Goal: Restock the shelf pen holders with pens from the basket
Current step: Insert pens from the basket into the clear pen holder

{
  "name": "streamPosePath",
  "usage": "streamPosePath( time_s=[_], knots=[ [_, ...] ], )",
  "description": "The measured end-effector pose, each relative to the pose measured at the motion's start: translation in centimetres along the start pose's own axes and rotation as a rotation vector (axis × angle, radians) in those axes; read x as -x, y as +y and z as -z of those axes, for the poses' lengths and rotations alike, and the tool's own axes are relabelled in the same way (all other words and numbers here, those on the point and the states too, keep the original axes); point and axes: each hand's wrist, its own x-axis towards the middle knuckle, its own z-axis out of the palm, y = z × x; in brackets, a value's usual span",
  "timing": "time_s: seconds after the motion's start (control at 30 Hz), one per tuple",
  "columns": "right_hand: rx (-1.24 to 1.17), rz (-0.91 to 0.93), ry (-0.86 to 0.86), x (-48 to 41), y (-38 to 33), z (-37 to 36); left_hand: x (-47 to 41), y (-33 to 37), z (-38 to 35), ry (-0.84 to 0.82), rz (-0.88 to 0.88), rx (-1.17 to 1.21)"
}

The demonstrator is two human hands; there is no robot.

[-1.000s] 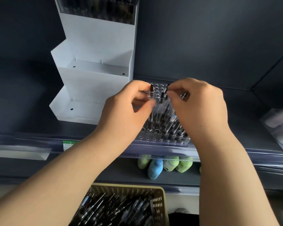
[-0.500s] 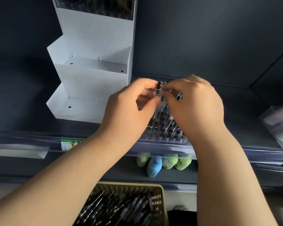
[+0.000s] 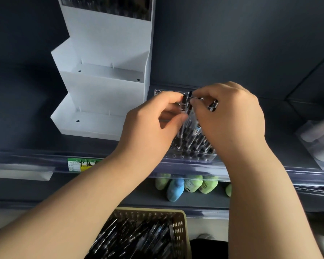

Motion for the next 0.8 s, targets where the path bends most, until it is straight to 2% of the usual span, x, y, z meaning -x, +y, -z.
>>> streamPosePath(
  time_s=[0.2, 0.47, 0.67, 0.8],
  knots=[
    [-0.013, -0.024, -0.028, 0.1, 0.2, -0.1, 0.4, -0.8, -1.0, -0.083, -0.046, -0.090],
    [-0.019, -0.038, -0.022, -0.1, 0.5, 0.3, 0.4, -1.7, -2.1, -0.092, -0.033, -0.155],
    [-0.005, -0.029, -0.024, 0.0, 0.5, 0.6, 0.1, -1.6, -1.9, -0.072, 0.045, -0.160],
    [0.005, -0.012, -0.002, 0.4, 0.5, 1.1, 0.0, -1.6, -1.3, -0.140, 0.124, -0.141]
  ],
)
